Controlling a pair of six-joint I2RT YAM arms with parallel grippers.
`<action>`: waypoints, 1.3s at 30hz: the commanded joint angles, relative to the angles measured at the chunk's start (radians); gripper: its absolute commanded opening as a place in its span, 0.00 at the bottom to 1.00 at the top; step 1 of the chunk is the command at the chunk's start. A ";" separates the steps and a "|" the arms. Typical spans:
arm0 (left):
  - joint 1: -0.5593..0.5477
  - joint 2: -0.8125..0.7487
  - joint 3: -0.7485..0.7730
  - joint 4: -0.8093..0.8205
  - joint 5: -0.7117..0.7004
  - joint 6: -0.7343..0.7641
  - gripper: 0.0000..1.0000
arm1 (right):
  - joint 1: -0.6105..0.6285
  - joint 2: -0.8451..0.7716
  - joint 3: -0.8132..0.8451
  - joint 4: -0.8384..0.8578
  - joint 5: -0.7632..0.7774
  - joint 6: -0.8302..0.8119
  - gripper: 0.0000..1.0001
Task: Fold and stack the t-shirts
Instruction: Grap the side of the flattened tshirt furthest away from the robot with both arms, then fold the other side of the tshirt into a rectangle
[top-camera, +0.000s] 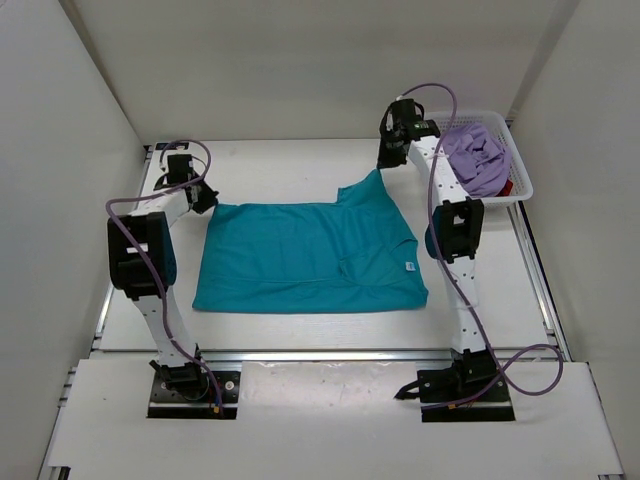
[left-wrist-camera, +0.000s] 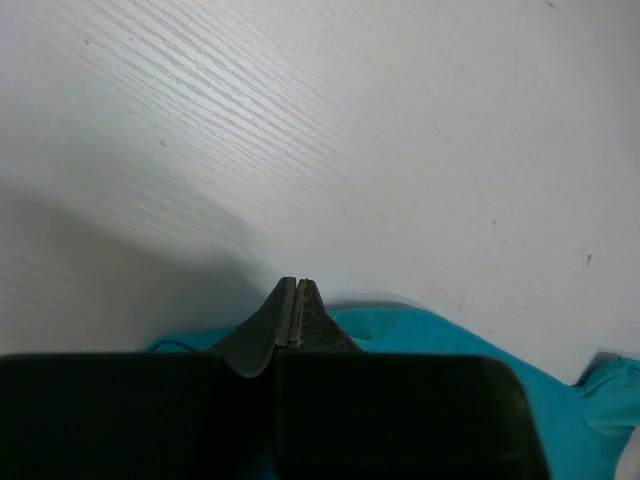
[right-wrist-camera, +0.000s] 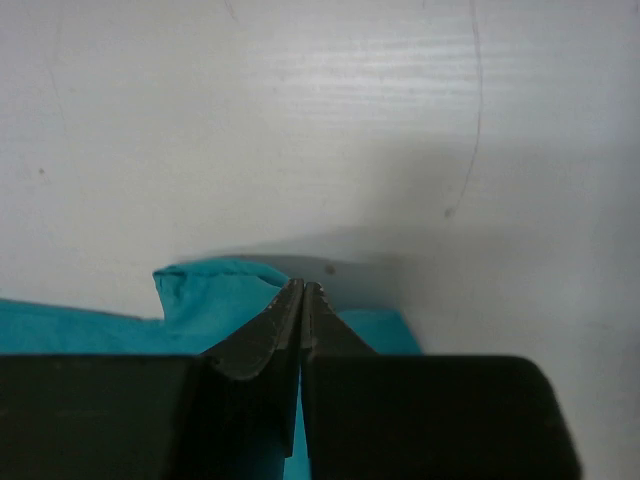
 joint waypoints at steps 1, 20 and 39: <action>0.011 -0.101 -0.040 0.046 0.035 -0.021 0.00 | 0.011 -0.114 -0.081 -0.095 0.013 -0.044 0.00; 0.041 -0.247 -0.170 0.015 0.024 0.017 0.00 | 0.011 -0.841 -1.129 0.273 0.013 -0.024 0.00; 0.100 -0.503 -0.432 -0.008 0.042 0.054 0.00 | 0.017 -1.302 -1.655 0.395 0.093 0.053 0.00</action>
